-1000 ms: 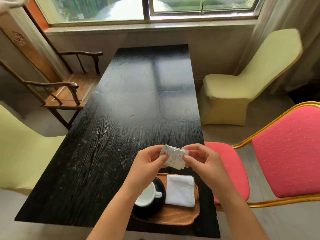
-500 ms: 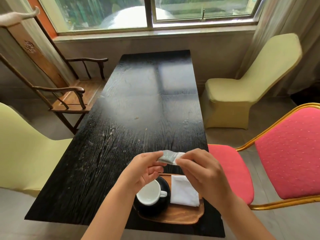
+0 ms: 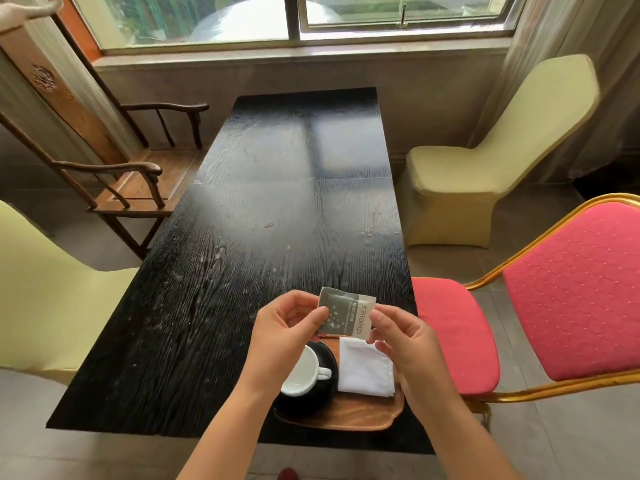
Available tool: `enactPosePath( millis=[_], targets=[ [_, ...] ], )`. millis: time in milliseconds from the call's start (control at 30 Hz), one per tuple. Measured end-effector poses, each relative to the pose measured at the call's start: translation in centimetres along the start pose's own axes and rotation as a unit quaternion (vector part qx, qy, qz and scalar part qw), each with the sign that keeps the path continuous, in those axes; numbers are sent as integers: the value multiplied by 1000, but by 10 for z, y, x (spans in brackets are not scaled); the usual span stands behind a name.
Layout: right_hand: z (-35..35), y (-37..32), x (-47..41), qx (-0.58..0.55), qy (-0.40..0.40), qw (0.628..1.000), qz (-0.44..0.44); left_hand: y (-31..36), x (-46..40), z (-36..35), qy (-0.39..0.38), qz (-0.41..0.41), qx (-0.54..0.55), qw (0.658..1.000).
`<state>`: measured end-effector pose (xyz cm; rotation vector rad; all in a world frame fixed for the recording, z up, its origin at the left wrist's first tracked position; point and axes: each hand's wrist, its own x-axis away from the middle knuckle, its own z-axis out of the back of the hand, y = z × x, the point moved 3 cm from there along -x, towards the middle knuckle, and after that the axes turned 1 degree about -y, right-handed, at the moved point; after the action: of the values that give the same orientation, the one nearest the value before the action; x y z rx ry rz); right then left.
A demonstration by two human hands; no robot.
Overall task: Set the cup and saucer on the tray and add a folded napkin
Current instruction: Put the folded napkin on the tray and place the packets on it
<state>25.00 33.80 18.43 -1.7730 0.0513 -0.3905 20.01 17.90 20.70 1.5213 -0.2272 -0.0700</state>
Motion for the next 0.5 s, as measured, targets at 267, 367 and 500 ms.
enactPosePath(
  millis=[267,367,500],
  targets=[
    [6,2,-1,29,66,997,34,-13,6,-6,1,-8,2,1000],
    [12,14,3,69,103,991,43,-27,12,-7,5,-7,-30,1000],
    [28,55,14,135,125,983,-14,-75,31,-11,17,51,-102,993]
  ],
)
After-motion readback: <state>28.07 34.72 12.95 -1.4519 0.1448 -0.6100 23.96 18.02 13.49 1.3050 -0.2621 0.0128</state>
